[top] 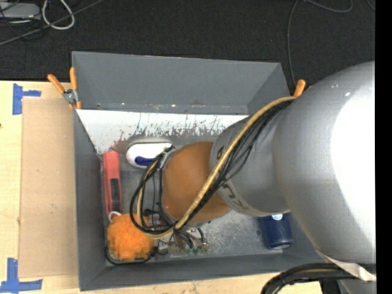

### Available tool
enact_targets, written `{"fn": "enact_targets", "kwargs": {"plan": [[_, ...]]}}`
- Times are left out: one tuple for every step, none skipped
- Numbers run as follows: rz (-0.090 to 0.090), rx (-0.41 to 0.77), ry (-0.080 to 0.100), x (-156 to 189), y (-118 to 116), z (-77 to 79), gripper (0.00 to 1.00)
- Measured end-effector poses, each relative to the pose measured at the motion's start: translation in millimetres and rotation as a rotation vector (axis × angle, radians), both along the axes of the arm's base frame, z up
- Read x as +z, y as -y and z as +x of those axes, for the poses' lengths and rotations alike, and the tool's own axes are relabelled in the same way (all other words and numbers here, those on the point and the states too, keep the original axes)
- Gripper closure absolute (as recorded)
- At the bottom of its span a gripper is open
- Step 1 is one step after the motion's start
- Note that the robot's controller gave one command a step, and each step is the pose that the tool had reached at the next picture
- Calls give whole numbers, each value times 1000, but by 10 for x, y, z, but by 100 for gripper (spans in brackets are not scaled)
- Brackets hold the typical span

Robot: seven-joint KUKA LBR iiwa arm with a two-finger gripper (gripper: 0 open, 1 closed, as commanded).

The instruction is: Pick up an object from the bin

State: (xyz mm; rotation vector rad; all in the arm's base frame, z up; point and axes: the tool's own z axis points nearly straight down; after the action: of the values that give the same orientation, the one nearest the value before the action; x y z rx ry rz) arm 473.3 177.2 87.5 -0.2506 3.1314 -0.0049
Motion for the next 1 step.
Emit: {"fn": "enact_targets", "kwargs": {"plan": [[-1, -51, -2, 197, 167, 110, 100]]}}
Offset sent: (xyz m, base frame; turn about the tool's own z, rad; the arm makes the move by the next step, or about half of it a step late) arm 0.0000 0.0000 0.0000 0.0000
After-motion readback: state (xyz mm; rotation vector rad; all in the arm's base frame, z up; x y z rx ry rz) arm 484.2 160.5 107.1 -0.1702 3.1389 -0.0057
